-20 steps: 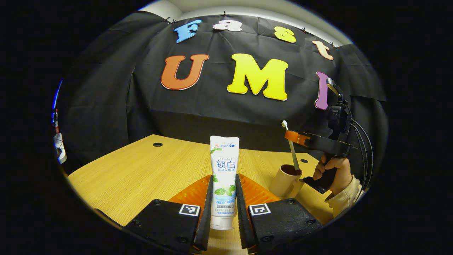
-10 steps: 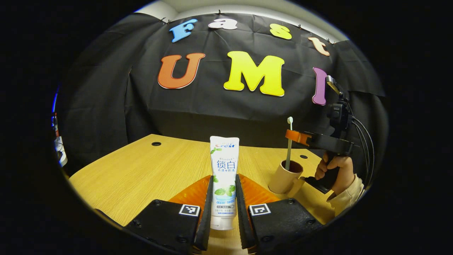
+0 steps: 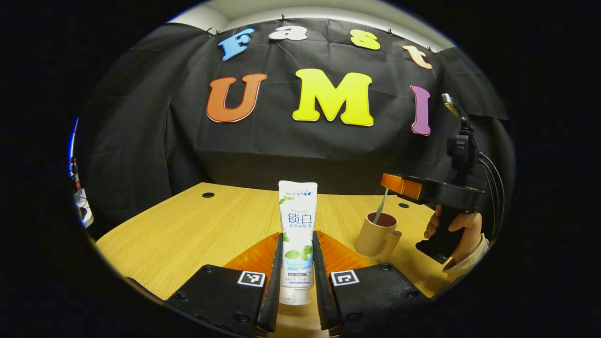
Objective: Put the toothbrush and toothpaste on the desktop into the cup, then pick up the cup and place it on the coaster on the desktop.
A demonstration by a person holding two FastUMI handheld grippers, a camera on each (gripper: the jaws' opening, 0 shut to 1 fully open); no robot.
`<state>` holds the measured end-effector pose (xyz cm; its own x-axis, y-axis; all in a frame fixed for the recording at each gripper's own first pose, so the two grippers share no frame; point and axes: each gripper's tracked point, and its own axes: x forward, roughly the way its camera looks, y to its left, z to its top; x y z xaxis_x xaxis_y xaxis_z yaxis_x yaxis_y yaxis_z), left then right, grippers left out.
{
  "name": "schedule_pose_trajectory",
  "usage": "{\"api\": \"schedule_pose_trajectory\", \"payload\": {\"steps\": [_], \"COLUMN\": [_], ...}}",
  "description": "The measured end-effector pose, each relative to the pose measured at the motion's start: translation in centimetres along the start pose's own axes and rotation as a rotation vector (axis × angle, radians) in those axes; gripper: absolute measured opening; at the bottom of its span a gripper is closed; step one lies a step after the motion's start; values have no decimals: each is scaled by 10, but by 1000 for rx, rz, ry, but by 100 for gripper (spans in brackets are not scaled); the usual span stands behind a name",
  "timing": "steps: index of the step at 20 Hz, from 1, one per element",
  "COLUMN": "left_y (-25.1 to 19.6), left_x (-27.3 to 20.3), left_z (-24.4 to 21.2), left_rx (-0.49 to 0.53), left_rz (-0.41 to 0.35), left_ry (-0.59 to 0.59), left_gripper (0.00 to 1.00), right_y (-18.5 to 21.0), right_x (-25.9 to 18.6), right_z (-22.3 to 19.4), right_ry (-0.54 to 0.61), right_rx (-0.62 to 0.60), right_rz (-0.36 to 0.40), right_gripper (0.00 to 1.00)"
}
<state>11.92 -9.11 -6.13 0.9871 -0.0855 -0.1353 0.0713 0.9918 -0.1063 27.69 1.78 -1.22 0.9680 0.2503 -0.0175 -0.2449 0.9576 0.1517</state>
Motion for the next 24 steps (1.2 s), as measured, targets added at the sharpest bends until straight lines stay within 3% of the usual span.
{"api": "schedule_pose_trajectory", "payload": {"steps": [5, 7, 9, 15, 21, 24], "left_y": [-18, -30, -47, -99, -137, -146], "left_x": [13, 21, 30, 68, 112, 131], "left_z": [10, 19, 32, 62, 88, 98], "left_rx": [5, 1, -9, 5, 15, 13], "left_rz": [-7, -18, -47, -103, -122, -123], "left_ry": [-20, -39, -62, -93, -123, -152], "left_gripper": [36, 37, 37, 36, 36, 36], "right_y": [-17, -27, -45, -85, -128, -127], "right_x": [-37, -55, -71, -110, -112, -106], "right_z": [7, 9, 11, 0, -23, -32], "right_ry": [-4, -10, -24, -33, -9, 2], "right_rx": [-48, -62, -87, -93, -52, 56], "right_rz": [-11, -24, -79, -131, -169, -115], "right_gripper": [78, 83, 97, 98, 98, 94]}}
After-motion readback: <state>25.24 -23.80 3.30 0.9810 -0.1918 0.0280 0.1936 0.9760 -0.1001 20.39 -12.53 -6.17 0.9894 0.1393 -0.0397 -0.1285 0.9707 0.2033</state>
